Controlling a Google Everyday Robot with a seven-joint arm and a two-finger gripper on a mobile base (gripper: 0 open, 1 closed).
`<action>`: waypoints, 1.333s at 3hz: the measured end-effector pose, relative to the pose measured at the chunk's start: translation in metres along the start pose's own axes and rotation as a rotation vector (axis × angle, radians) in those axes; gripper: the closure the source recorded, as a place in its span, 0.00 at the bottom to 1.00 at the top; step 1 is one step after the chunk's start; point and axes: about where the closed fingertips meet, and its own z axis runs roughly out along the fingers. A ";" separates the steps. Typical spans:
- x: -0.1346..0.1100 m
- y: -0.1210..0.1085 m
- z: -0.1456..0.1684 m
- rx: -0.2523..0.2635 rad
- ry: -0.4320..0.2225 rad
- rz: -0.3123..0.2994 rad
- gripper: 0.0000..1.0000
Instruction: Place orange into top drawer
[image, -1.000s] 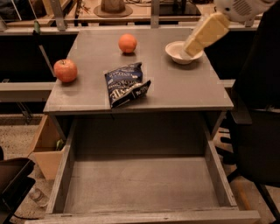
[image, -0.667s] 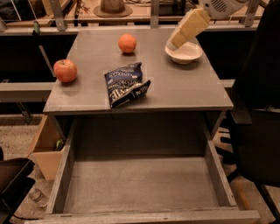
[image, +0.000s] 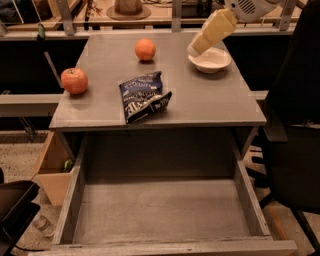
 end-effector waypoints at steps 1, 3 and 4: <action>-0.006 -0.003 0.005 0.032 -0.026 0.037 0.00; -0.028 -0.059 0.105 0.133 -0.201 0.250 0.00; -0.040 -0.097 0.155 0.188 -0.246 0.277 0.00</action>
Offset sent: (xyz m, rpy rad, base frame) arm 0.1409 0.0289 -0.0195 0.3838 -0.1867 -0.2105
